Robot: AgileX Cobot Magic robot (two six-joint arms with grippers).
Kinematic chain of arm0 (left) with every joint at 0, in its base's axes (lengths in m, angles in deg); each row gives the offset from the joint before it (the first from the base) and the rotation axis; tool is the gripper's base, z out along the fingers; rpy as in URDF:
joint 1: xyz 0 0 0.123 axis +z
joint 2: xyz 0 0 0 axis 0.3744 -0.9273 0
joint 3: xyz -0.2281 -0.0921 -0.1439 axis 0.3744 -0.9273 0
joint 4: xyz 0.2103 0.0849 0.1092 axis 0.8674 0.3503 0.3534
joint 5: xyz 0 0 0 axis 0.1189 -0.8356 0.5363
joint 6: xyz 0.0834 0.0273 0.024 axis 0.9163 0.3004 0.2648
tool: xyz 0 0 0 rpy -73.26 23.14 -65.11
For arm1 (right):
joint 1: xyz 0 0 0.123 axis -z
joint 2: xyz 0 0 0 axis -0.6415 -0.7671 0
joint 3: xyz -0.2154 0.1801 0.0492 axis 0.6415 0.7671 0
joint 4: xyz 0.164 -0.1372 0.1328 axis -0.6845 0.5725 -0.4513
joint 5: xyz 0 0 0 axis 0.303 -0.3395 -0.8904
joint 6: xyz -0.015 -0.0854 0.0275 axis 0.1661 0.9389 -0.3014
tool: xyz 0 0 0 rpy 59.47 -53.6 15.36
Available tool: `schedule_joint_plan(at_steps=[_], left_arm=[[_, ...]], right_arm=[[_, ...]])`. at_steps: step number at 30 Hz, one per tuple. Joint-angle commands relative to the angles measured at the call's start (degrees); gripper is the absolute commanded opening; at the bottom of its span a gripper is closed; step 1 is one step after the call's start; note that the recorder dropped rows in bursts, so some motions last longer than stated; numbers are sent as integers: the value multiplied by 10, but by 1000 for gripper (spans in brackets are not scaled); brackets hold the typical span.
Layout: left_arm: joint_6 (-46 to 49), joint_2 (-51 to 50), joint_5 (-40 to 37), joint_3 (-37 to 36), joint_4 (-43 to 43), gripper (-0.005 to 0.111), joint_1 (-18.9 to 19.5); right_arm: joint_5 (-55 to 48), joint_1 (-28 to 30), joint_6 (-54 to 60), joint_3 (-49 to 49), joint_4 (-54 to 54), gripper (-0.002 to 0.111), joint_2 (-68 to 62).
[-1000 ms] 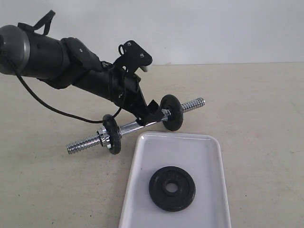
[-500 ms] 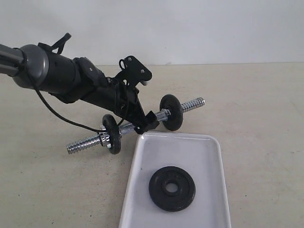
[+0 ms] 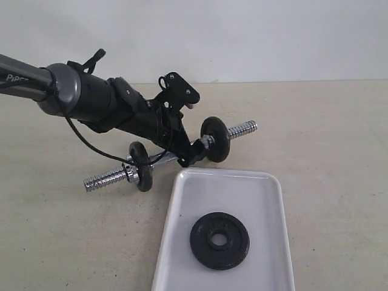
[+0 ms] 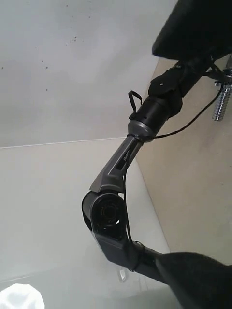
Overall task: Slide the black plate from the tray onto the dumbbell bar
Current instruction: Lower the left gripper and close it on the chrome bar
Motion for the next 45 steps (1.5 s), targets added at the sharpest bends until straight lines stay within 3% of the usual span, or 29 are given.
schedule_joint_plan(at_steps=[1, 23, 25, 31, 34, 45], left_arm=[[0, -15, 5, 21, -6, 99, -2], [0, -35, 26, 21, -6, 98, -2], [0, -35, 26, 21, -6, 94, -2], [0, -35, 25, 21, -6, 66, -2], [0, -35, 25, 21, -6, 57, -2], [0, -36, 25, 21, -6, 53, -2]], right_arm=[[3, 4, 2, -3, 0, 105, -4], [11, 4, 2, -3, 0, 105, -4], [12, 4, 2, -3, 0, 105, -4], [12, 4, 2, -3, 0, 105, -4], [14, 4, 2, -3, 0, 105, -4], [21, 4, 2, -3, 0, 105, -4]])
